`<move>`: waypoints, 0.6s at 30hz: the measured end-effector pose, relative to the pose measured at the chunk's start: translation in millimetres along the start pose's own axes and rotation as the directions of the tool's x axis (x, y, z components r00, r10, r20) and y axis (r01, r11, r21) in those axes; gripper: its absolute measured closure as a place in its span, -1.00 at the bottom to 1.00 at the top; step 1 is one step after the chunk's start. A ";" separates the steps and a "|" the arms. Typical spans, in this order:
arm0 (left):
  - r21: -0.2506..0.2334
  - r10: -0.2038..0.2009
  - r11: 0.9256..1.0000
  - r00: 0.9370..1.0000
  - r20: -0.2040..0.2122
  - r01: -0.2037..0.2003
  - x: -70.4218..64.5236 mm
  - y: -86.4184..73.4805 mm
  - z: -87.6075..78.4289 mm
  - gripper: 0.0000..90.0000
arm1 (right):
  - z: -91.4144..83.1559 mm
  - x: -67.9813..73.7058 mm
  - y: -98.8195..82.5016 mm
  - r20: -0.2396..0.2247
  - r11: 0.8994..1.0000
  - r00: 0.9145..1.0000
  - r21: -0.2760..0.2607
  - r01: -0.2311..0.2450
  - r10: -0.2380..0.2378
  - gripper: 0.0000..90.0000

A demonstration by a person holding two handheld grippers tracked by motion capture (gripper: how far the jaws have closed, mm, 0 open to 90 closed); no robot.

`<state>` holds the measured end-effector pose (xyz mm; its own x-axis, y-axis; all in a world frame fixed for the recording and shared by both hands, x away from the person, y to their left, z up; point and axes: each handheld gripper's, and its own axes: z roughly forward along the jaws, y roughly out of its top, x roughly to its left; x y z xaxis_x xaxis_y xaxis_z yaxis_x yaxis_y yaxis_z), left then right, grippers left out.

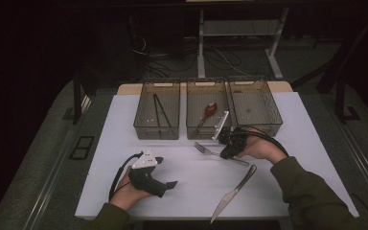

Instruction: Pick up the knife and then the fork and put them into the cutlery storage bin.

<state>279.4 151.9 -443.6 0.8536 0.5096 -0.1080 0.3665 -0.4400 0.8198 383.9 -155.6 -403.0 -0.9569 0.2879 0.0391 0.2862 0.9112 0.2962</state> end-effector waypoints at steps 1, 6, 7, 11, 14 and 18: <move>0.001 0.000 1.000 1.000 0.000 0.000 0.1 0.0 -0.1 -1.00 | -2.0 -0.7 -1.1 -0.007 1.000 1.000 -0.016 -0.008 0.008 0.85; -0.003 -0.003 1.000 1.000 -0.002 0.003 1.0 0.0 -1.2 -1.00 | -14.7 -4.7 -10.8 -0.020 0.988 0.998 -0.143 -0.062 0.059 0.85; -0.004 -0.004 1.000 1.000 -0.003 0.004 1.3 0.0 -1.4 -1.00 | -16.8 -5.9 -12.9 -0.020 0.984 0.998 -0.163 -0.067 0.064 0.85; -0.011 -0.007 1.000 1.000 -0.002 0.007 2.0 -0.1 -2.2 -1.00 | -26.2 -7.7 -22.5 -0.032 0.958 0.992 -0.257 -0.130 0.126 0.85; -0.013 -0.004 1.000 1.000 -0.003 0.004 2.3 -0.2 -2.3 -1.00 | -34.2 -8.2 -29.6 -0.031 0.937 0.989 -0.315 -0.150 0.148 0.85; -0.012 -0.002 1.000 1.000 0.000 0.002 3.2 -0.8 -2.2 -1.00 | -46.1 -9.4 -39.3 -0.024 0.894 0.981 -0.407 -0.186 0.193 0.85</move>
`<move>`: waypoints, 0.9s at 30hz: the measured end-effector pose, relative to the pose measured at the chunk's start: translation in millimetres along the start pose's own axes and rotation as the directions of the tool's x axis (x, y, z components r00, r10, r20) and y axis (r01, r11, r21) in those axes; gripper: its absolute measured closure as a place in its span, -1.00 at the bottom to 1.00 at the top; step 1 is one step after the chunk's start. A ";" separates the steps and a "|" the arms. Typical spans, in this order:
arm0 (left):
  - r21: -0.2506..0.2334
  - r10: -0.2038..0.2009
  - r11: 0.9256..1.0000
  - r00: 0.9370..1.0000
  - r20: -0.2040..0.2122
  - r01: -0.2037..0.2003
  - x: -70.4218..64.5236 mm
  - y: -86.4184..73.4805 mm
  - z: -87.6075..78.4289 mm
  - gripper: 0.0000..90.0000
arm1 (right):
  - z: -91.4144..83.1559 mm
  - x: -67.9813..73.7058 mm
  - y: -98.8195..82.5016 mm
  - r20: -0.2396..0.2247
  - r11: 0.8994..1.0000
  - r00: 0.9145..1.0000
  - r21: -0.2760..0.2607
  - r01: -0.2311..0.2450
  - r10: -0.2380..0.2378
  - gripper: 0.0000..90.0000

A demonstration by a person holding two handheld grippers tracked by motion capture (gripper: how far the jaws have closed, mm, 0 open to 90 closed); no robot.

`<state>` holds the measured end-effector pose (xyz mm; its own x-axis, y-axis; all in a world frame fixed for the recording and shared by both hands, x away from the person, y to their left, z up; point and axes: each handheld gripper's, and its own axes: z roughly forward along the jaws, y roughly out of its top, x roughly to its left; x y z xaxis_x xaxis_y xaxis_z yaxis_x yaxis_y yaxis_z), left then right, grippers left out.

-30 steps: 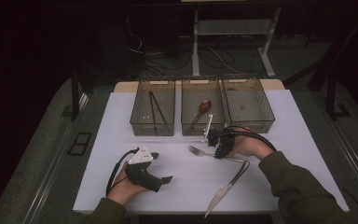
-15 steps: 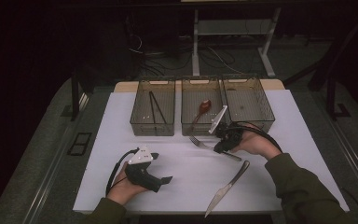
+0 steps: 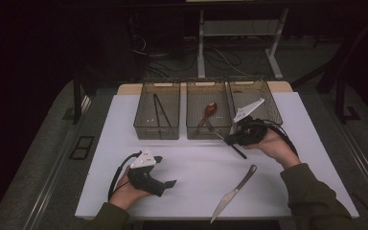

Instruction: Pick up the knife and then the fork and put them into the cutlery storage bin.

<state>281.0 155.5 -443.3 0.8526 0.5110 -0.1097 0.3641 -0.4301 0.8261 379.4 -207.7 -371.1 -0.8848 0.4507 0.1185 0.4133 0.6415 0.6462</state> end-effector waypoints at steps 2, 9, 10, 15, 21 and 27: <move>0.000 -0.001 1.000 1.000 0.000 0.001 0.3 -0.1 -0.1 -1.00 | -8.1 -1.4 -0.8 0.003 0.997 0.999 -0.062 -0.039 0.039 0.85; -0.004 -0.003 1.000 1.000 -0.004 0.003 0.3 -0.1 -0.5 -1.00 | -34.8 -15.7 -4.0 0.051 0.975 0.995 -0.209 -0.076 0.089 0.85; -0.007 -0.004 1.000 1.000 -0.006 0.004 0.2 0.0 -0.6 -1.00 | -38.3 -17.8 -4.9 0.060 0.970 0.993 -0.229 -0.087 0.103 0.85; -0.010 -0.004 1.000 1.000 -0.008 0.004 0.3 0.2 -0.9 -1.00 | -56.8 -29.4 -6.4 0.106 0.948 0.981 -0.294 -0.122 0.160 0.85; -0.009 -0.004 1.000 1.000 -0.013 0.004 0.8 0.1 -1.2 -1.00 | -78.6 -41.8 -3.6 0.182 0.933 0.962 -0.333 -0.136 0.205 0.84; -0.007 -0.005 1.000 1.000 -0.013 0.005 0.7 0.1 -1.1 -1.00 | -91.7 -58.3 -0.5 0.262 0.932 0.934 -0.328 -0.151 0.244 0.84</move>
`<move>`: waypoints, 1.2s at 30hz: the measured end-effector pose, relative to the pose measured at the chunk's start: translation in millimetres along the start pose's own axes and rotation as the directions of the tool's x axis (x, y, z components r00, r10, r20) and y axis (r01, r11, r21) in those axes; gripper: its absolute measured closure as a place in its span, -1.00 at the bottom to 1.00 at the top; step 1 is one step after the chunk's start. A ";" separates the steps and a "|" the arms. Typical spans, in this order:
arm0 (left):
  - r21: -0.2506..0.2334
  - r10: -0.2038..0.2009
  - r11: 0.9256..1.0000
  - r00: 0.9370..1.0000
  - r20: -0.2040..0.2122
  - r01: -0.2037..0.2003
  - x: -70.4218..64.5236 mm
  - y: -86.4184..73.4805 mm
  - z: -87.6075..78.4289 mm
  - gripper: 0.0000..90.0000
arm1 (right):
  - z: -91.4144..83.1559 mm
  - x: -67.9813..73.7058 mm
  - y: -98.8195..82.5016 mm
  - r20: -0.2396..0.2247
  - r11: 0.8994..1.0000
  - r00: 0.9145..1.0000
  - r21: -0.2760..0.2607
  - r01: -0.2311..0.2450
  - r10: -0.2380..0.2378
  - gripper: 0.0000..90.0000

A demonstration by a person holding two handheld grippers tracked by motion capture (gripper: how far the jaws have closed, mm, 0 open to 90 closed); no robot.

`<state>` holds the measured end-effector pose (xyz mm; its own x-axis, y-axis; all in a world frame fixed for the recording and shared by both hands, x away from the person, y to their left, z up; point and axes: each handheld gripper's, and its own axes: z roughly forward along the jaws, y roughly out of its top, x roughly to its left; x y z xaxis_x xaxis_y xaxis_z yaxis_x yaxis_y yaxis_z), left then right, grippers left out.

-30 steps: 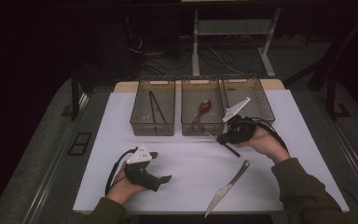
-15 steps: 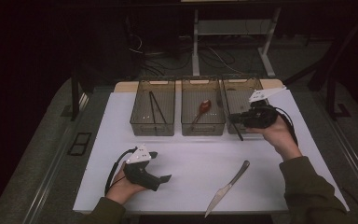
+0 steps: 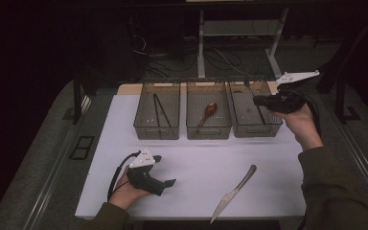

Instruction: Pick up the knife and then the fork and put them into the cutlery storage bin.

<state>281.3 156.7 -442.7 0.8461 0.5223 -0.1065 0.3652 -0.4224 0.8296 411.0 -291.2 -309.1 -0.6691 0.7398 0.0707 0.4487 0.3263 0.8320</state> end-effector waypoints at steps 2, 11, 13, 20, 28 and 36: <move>0.001 -0.001 1.000 1.000 -0.001 0.001 0.0 0.0 -0.3 -1.00 | 0.6 -6.2 1.3 0.025 1.000 1.000 0.004 -0.013 0.013 0.84; 0.001 -0.001 1.000 1.000 0.000 0.001 0.4 -0.2 0.1 -1.00 | 14.4 -36.7 -7.4 0.091 0.998 0.994 0.041 -0.056 0.052 0.84; 0.002 -0.004 1.000 1.000 0.001 0.004 0.3 -0.4 0.3 -1.00 | 17.7 -43.1 -10.9 0.105 0.997 0.993 0.043 -0.066 0.061 0.84; 0.006 -0.007 1.000 1.000 0.006 0.007 0.1 -0.7 0.9 -1.00 | 28.1 -60.7 -23.0 0.127 0.994 0.988 0.053 -0.091 0.084 0.84; 0.009 -0.010 1.000 1.000 0.008 0.010 0.3 -1.3 0.9 -1.00 | 39.3 -69.8 -42.8 0.136 0.986 0.984 0.103 -0.130 0.115 0.84; 0.017 -0.011 1.000 1.000 0.012 0.011 0.1 -1.4 2.0 -1.00 | 55.0 -70.8 -54.7 0.139 0.968 0.986 0.222 -0.120 0.091 0.84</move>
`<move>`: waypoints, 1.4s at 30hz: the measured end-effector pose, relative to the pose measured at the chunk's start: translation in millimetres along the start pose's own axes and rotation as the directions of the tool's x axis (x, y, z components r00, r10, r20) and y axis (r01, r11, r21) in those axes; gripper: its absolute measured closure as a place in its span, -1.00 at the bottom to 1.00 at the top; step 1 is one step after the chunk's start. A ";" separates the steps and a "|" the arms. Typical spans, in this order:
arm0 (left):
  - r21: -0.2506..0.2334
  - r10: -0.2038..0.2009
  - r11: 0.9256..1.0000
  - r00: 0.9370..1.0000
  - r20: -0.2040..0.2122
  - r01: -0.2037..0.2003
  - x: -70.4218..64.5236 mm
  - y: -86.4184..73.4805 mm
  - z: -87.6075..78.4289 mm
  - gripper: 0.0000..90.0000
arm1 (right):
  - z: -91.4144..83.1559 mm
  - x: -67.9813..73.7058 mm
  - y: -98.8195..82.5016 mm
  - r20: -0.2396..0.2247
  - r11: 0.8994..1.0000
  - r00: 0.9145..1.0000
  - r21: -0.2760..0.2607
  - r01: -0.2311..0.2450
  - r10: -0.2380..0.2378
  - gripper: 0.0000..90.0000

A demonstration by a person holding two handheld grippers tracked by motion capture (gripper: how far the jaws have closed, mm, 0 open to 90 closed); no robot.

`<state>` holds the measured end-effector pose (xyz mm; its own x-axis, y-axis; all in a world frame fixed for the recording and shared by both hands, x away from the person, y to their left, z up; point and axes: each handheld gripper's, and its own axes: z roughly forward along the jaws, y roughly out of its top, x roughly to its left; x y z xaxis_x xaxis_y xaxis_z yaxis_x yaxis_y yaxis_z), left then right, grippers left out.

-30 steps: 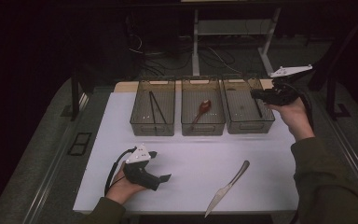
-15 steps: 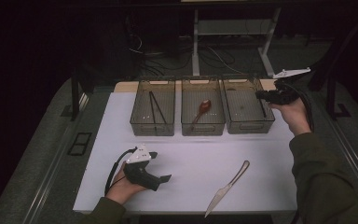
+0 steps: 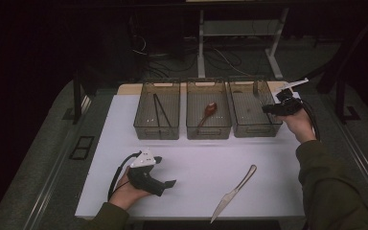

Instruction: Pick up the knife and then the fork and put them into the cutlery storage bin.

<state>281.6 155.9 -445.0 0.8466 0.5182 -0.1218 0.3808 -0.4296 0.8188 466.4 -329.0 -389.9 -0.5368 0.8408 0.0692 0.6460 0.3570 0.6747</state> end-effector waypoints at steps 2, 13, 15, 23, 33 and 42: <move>-0.001 0.000 1.000 1.000 0.001 0.000 0.0 0.0 -0.1 -1.00 | 3.7 0.7 -0.1 -0.011 1.000 1.000 0.029 0.000 0.001 0.84; -0.001 0.003 1.000 1.000 0.002 -0.003 -0.3 0.1 -0.3 -1.00 | -8.8 5.4 3.5 -0.012 0.999 1.000 -0.041 -0.019 0.018 0.33; 0.000 0.003 1.000 1.000 0.002 -0.003 -0.2 0.1 -0.4 -1.00 | -16.3 8.7 4.2 -0.026 0.997 0.999 -0.076 -0.031 0.029 0.29; 0.004 0.004 1.000 1.000 0.005 -0.004 -0.9 0.2 -0.2 -1.00 | -44.9 38.1 -6.7 -0.125 0.987 0.991 -0.161 0.015 -0.036 0.60; 0.003 0.001 1.000 1.000 0.007 -0.001 -1.5 0.3 0.2 -1.00 | -53.6 82.0 -31.9 -0.226 0.982 0.960 -0.129 0.141 -0.167 0.97; 0.009 0.005 1.000 1.000 0.010 -0.005 -1.9 0.1 0.8 -1.00 | -49.0 111.4 -69.5 -0.304 0.978 0.931 -0.100 0.182 -0.204 0.97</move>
<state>280.4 154.3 -445.1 0.8522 0.5084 -0.1235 0.3800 -0.4391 0.8141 335.1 -280.1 -393.1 -0.7963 0.5861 0.1496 0.4800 0.4619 0.7458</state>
